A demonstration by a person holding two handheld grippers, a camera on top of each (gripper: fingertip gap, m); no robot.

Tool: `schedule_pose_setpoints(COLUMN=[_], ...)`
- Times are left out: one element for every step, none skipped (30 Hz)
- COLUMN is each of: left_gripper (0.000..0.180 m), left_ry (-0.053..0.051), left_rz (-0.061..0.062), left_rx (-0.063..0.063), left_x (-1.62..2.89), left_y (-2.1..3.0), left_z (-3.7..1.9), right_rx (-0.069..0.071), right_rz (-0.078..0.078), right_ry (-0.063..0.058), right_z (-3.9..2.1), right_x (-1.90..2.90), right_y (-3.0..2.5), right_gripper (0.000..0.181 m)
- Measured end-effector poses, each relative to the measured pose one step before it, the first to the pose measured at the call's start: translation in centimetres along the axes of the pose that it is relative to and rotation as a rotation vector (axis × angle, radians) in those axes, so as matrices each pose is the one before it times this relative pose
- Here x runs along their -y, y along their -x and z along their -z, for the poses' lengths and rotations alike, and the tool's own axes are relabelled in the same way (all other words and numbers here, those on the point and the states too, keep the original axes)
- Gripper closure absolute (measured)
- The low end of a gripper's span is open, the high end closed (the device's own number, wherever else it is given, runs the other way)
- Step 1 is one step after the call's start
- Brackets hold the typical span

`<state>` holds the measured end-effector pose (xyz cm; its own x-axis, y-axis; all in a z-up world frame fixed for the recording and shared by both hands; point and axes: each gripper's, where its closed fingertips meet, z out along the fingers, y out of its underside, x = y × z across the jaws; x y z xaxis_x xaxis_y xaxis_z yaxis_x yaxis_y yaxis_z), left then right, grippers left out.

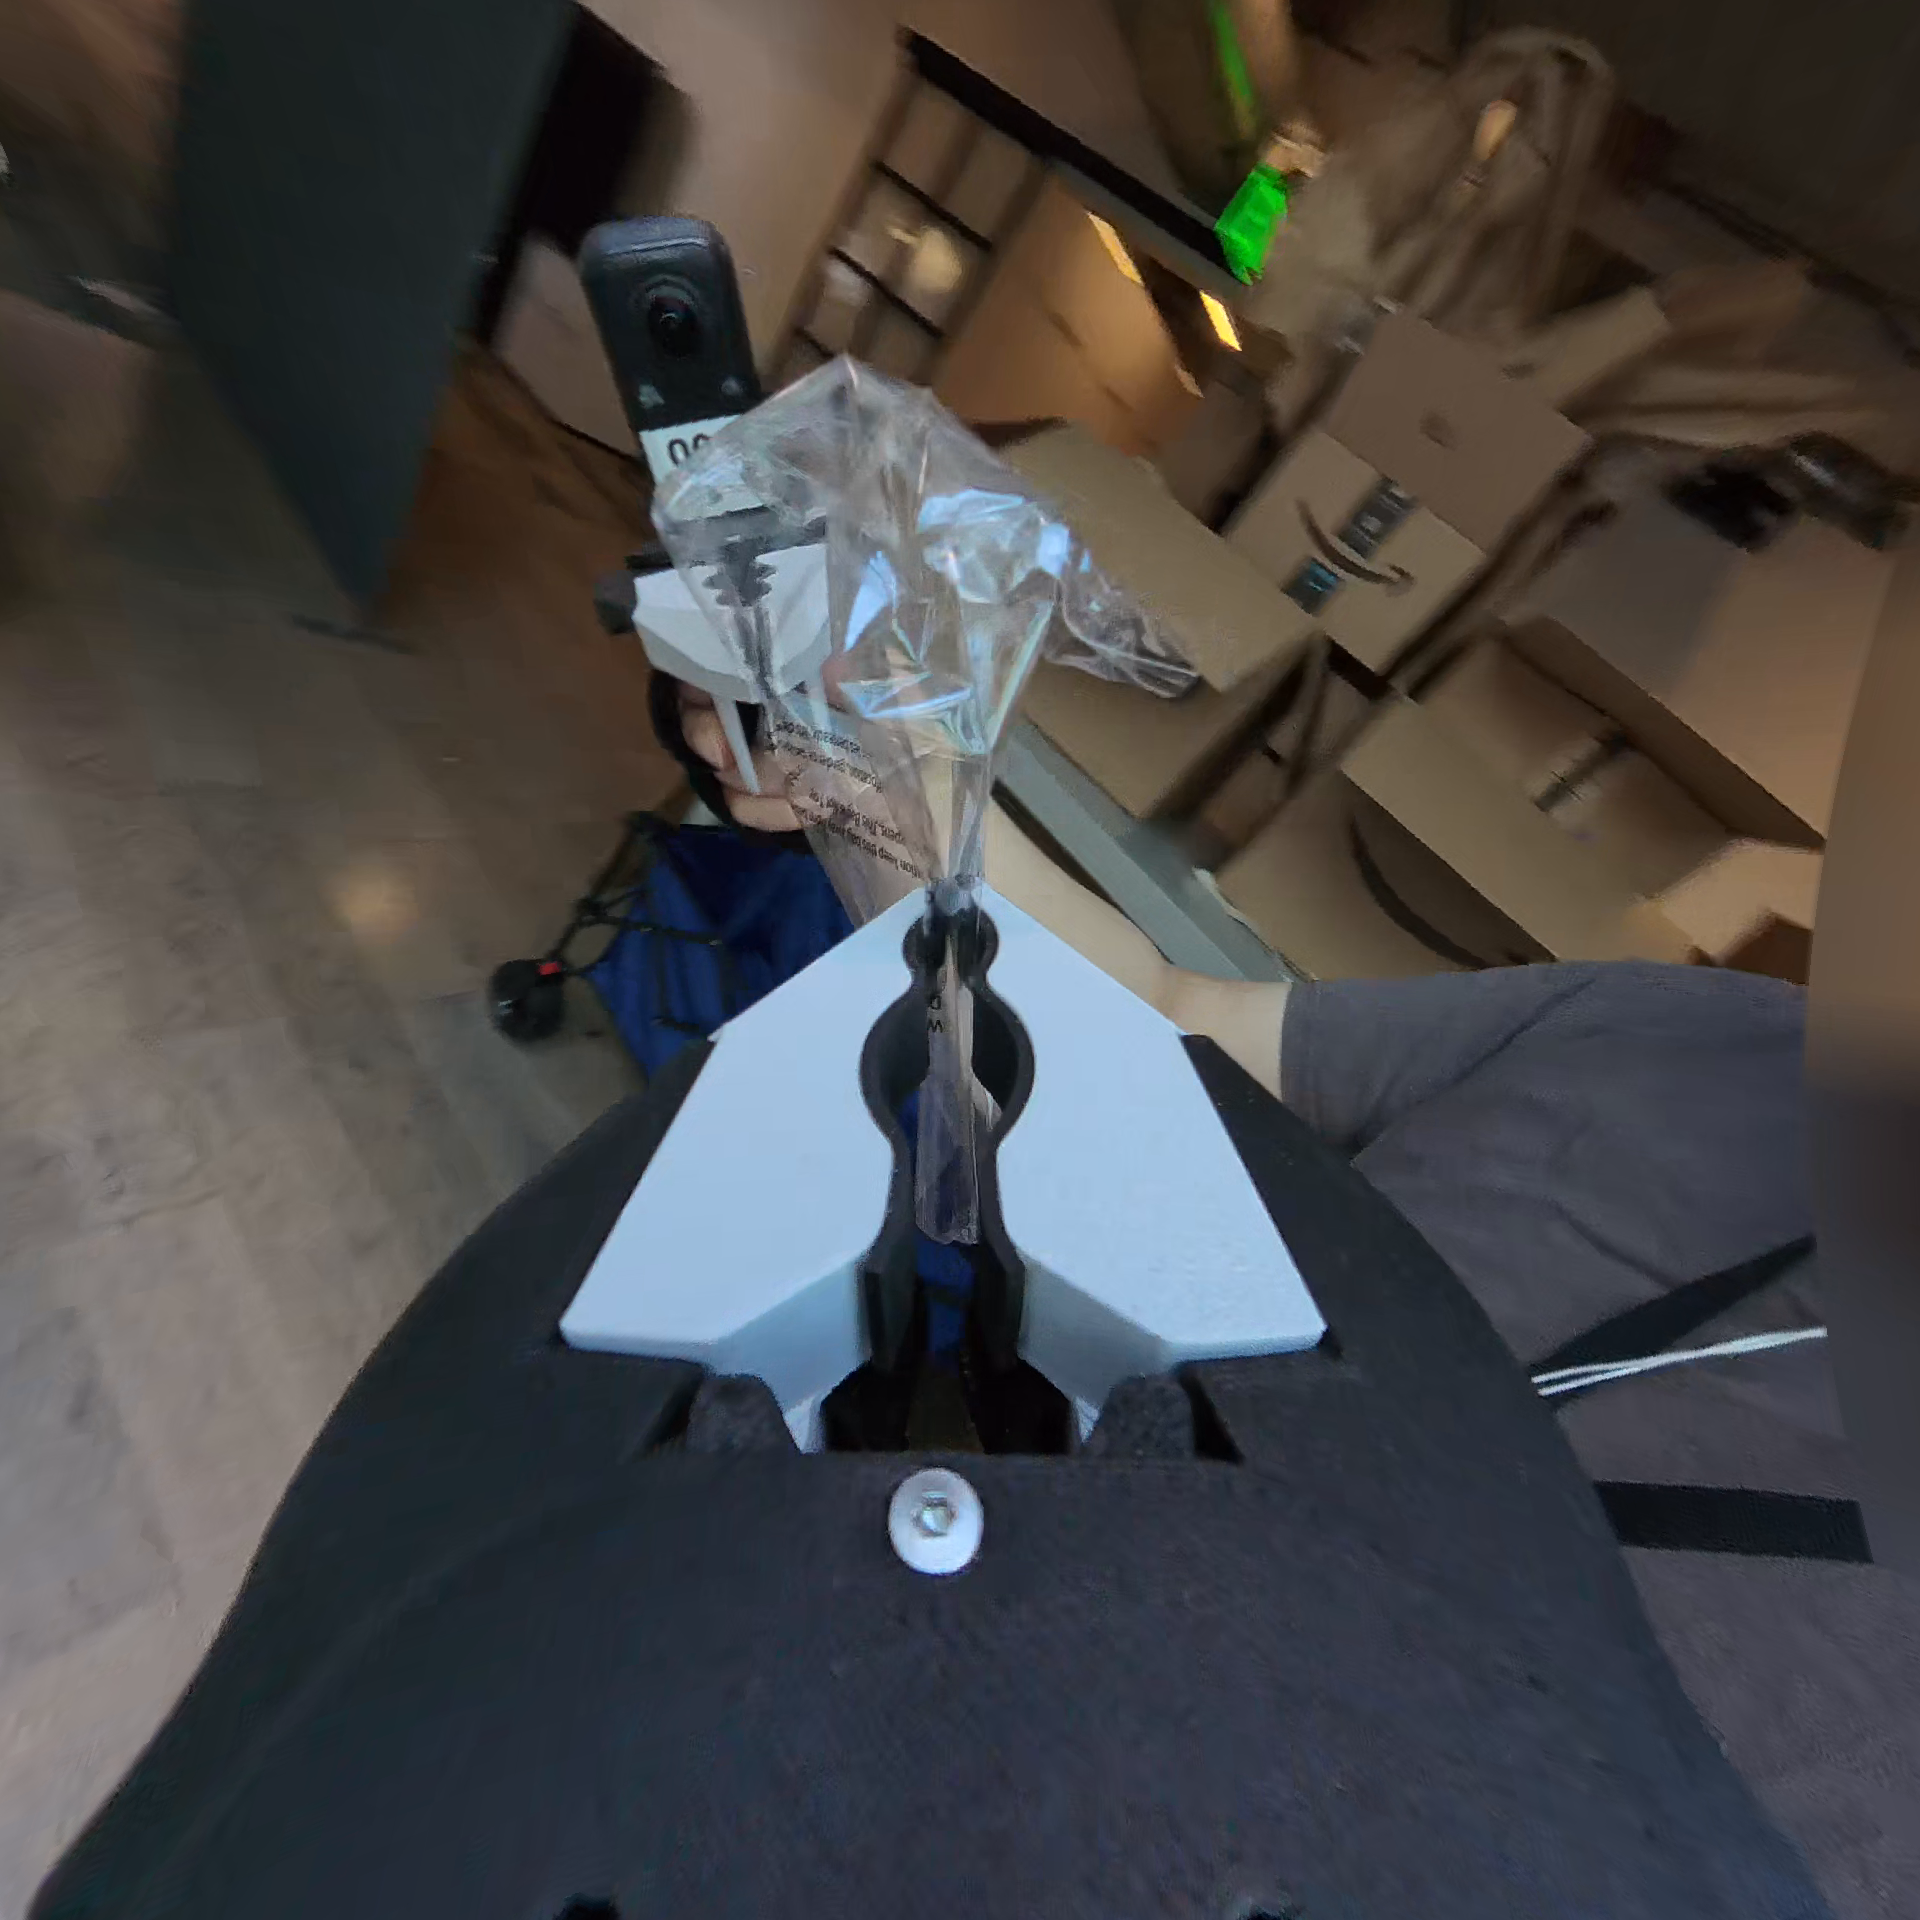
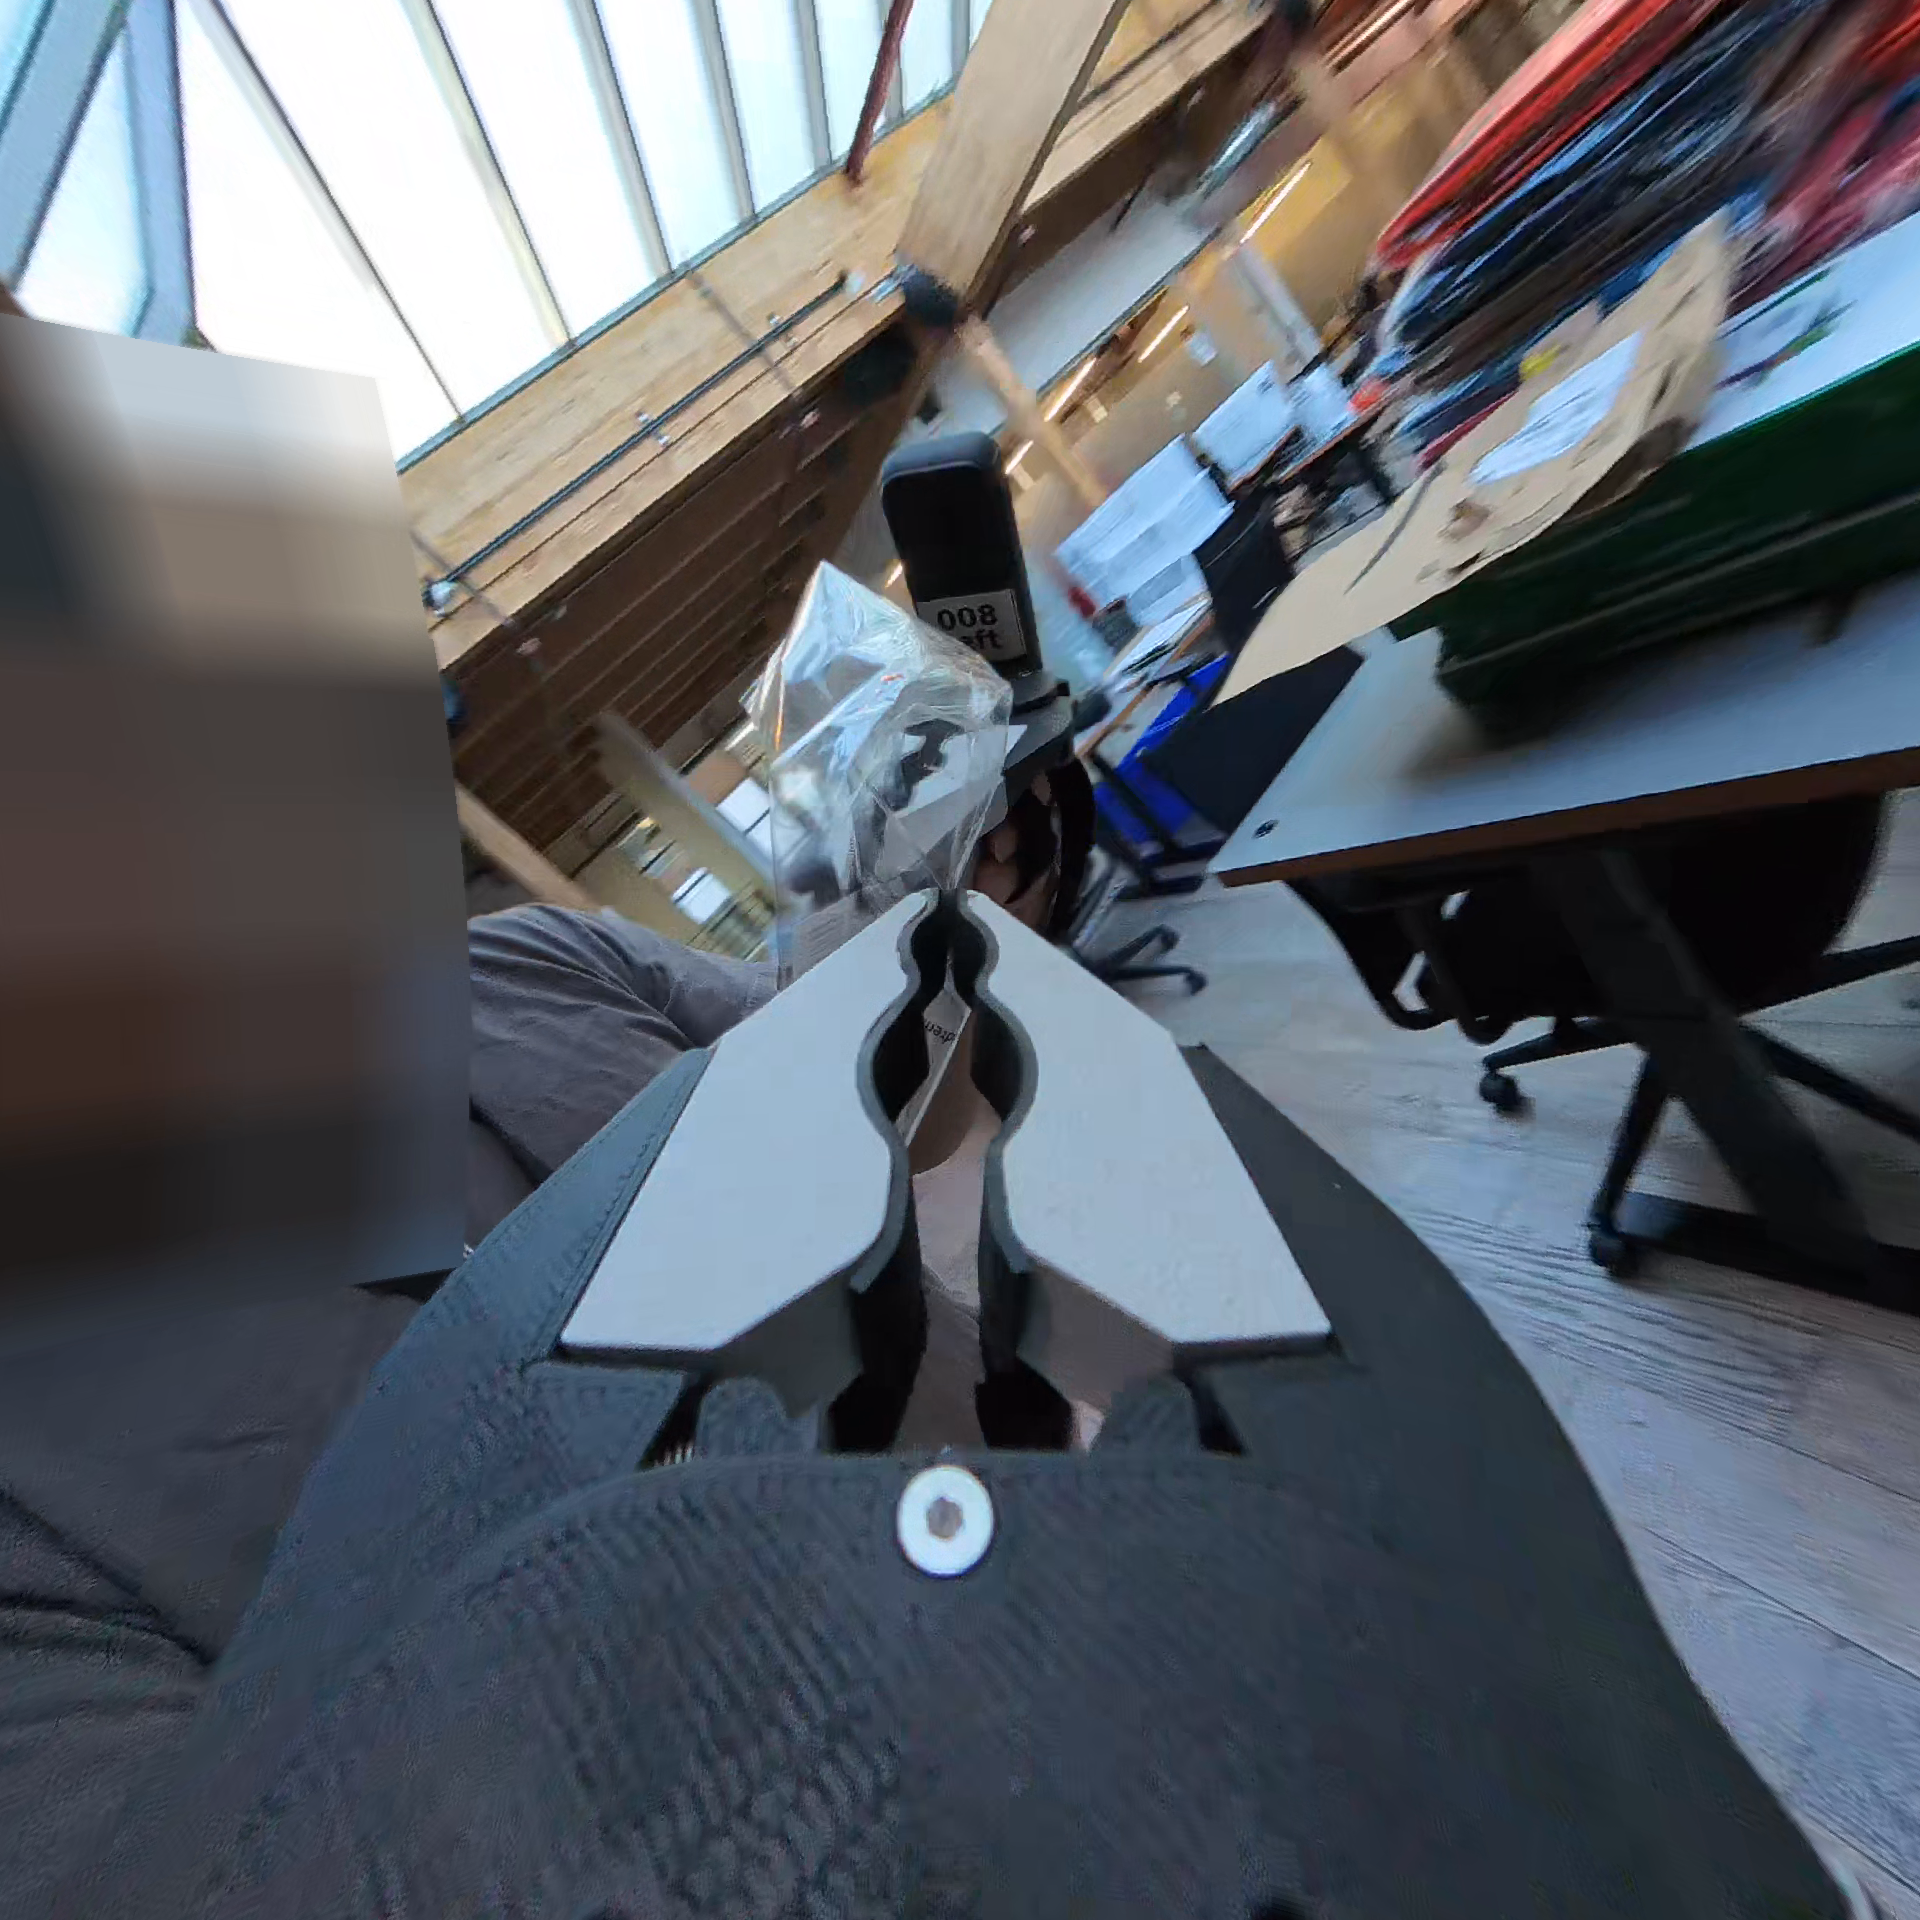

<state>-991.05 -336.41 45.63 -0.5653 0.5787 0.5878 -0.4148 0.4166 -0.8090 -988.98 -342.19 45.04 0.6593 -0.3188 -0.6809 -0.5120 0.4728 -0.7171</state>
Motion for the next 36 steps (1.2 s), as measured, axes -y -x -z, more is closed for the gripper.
schedule_pose_setpoints(left_gripper=[0.18, 0.18, 0.18, 0.18, 0.18, 0.18, 0.18, 0.18, 0.18, 0.18, 0.18, 0.18, 0.18, 0.18, 0.18, 0.179, 0.178, 0.177, 0.178, 0.18, 0.18, 0.179, 0.177, 0.176, 0.175, 0.174, 0.173, 0.172, 0.17, 0.167, 0.167, 0.165, 0.158, 0.158, 0.165, 0.175], left_ry=[-0.0343, -0.0418, -0.0438, -0.0389, -0.0349, -0.0366, -0.0386, -0.0365, -0.0311, -0.0269, -0.0277, -0.0289, -0.0269, -0.023, -0.0187, -0.0141, -0.011, -0.0101, -0.0084, -0.0036, 0.0032, 0.0042, -0.0045, -0.0113, -0.0099, -0.0057, -0.0024, -0.0032, -0.0106, -0.0171, -0.0124, -0.0041, -0.0005, -0.0041, -0.0126, -0.0181], left_rz=[0.0215, 0.0253, 0.0216, 0.0128, 0.0032, -0.0039, -0.0076, -0.0084, -0.0057, -0.0031, -0.0034, -0.0042, -0.0048, -0.004, -0.0032, -0.003, 0.0, 0.0016, -0.0033, -0.0057, 0.0117, 0.0276, 0.0181, 0.0062, 0.0069, 0.0081, 0.002, -0.0022, 0.0011, 0.0057, 0.0065, 0.0057, 0.0071, 0.0085, 0.0104, 0.0139], left_rx=[0.0609, 0.052, 0.049, 0.0528, 0.0548, 0.0527, 0.0479, 0.043, 0.0409, 0.0406, 0.0419, 0.0407, 0.0381, 0.0369, 0.0359, 0.0378, 0.0466, 0.05, 0.0408, 0.0308, 0.0313, 0.0347, 0.0361, 0.0415, 0.0412, 0.0282, 0.0119, 0.0065, 0.0091, 0.0054, -0.0032, -0.0004, 0.0117, 0.0126, 0.0006, -0.0133], left_x=[-0.7, -0.568, -0.469, -0.413, -0.34, -0.199, -0.087, -0.032, -0.027, -0.015, 0.08, 0.204, 0.277, 0.331, 0.348, 0.376, 0.429, 0.539, 0.668, 0.763, 0.784, 0.85, 1.065, 1.187, 1.182, 1.145, 1.124, 1.125, 1.214, 1.298, 1.255, 1.167, 1.15, 1.27, 1.507, 1.701], left_y=[-0.025, -0.137, -0.18, -0.127, -0.085, -0.113, -0.127, -0.113, 0.001, 0.151, 0.331, 0.481, 0.64, 0.804, 0.994, 1.24, 1.605, 1.922, 2.058, 2.13, 2.274, 2.294, 2.216, 2.259, 2.297, 2.205, 2.056, 2.104, 2.298, 2.377, 2.356, 2.508, 2.793, 2.889, 2.721, 2.464], left_z=[2.418, 2.613, 2.751, 2.853, 2.918, 2.973, 3.024, 3.051, 3.088, 3.151, 3.255, 3.336, 3.386, 3.408, 3.431, 3.496, 3.618, 3.697, 3.713, 3.638, 3.543, 3.461, 3.307, 3.03, 2.67, 2.309, 1.985, 1.699, 1.438, 1.108, 0.818, 0.64, 0.516, 0.418, 0.317, 0.237], right_rx=[0.0528, 0.0579, 0.0553, 0.0452, 0.0403, 0.0421, 0.0419, 0.0364, 0.0257, 0.0192, 0.0198, 0.0212, 0.0201, 0.0204, 0.0232, 0.0207, 0.0189, 0.0197, 0.0225, 0.0312, 0.0317, 0.0179, 0.0228, 0.0263, 0.0161, 0.0118, 0.0152, 0.0057, -0.0078, -0.0085, 0.0004, 0.0048, 0.0057, 0.0039, -0.0024, -0.0001], right_rz=[-0.0209, -0.0225, -0.0253, -0.0275, -0.0258, -0.02, -0.0172, -0.0135, -0.0063, 0.0011, 0.0046, 0.005, 0.002, 0.0007, 0.0013, 0.0023, 0.0074, 0.0143, 0.0156, 0.0163, 0.0144, 0.0016, -0.0067, -0.0104, -0.0158, -0.0191, -0.016, -0.0079, -0.0021, -0.0005, -0.002, -0.0057, -0.0063, -0.0022, 0.0004, 0.0021], right_ry=[0.036, 0.0331, 0.0301, 0.0312, 0.0342, 0.0344, 0.0364, 0.0385, 0.0408, 0.0425, 0.0411, 0.035, 0.03, 0.0285, 0.0244, 0.0208, 0.0179, 0.0096, 0.0058, 0.0097, -0.0011, -0.0074, -0.002, -0.0071, -0.0108, -0.0028, 0.0024, 0.0024, 0.0063, 0.0105, 0.0037, -0.0022, 0.0051, 0.0121, 0.0079, 0.0069], right_z=[-2.573, -2.751, -2.876, -2.957, -3.029, -3.069, -3.075, -3.091, -3.112, -3.117, -3.158, -3.168, -3.217, -3.281, -3.36, -3.413, -3.461, -3.505, -3.554, -3.573, -3.408, -3.223, -3.031, -2.749, -2.454, -2.207, -1.975, -1.714, -1.47, -1.265, -1.094, -0.938, -0.802, -0.665, -0.504, -0.401], right_x=[-0.638, -0.582, -0.484, -0.426, -0.357, -0.233, -0.14, -0.055, 0.041, 0.106, 0.209, 0.348, 0.459, 0.509, 0.612, 0.701, 0.782, 0.924, 0.943, 0.844, 0.888, 0.95, 0.93, 1.074, 1.173, 1.114, 1.102, 1.178, 1.251, 1.326, 1.504, 1.636, 1.564, 1.492, 1.588, 1.654], right_y=[-0.774, -0.685, -0.728, -0.866, -0.893, -0.783, -0.698, -0.732, -0.856, -0.945, -0.999, -1.096, -1.301, -1.488, -1.658, -1.893, -2.112, -2.244, -2.345, -2.301, -2.384, -2.672, -2.566, -2.424, -2.469, -2.396, -2.17, -2.19, -2.36, -2.382, -2.286, -2.298, -2.356, -2.441, -2.565, -2.539], right_gripper=[0.181, 0.181, 0.181, 0.181, 0.181, 0.181, 0.181, 0.181, 0.181, 0.181, 0.181, 0.181, 0.181, 0.181, 0.181, 0.181, 0.181, 0.181, 0.181, 0.181, 0.181, 0.181, 0.181, 0.181, 0.181, 0.181, 0.181, 0.181, 0.181, 0.181, 0.181, 0.181, 0.181, 0.181, 0.181, 0.181])
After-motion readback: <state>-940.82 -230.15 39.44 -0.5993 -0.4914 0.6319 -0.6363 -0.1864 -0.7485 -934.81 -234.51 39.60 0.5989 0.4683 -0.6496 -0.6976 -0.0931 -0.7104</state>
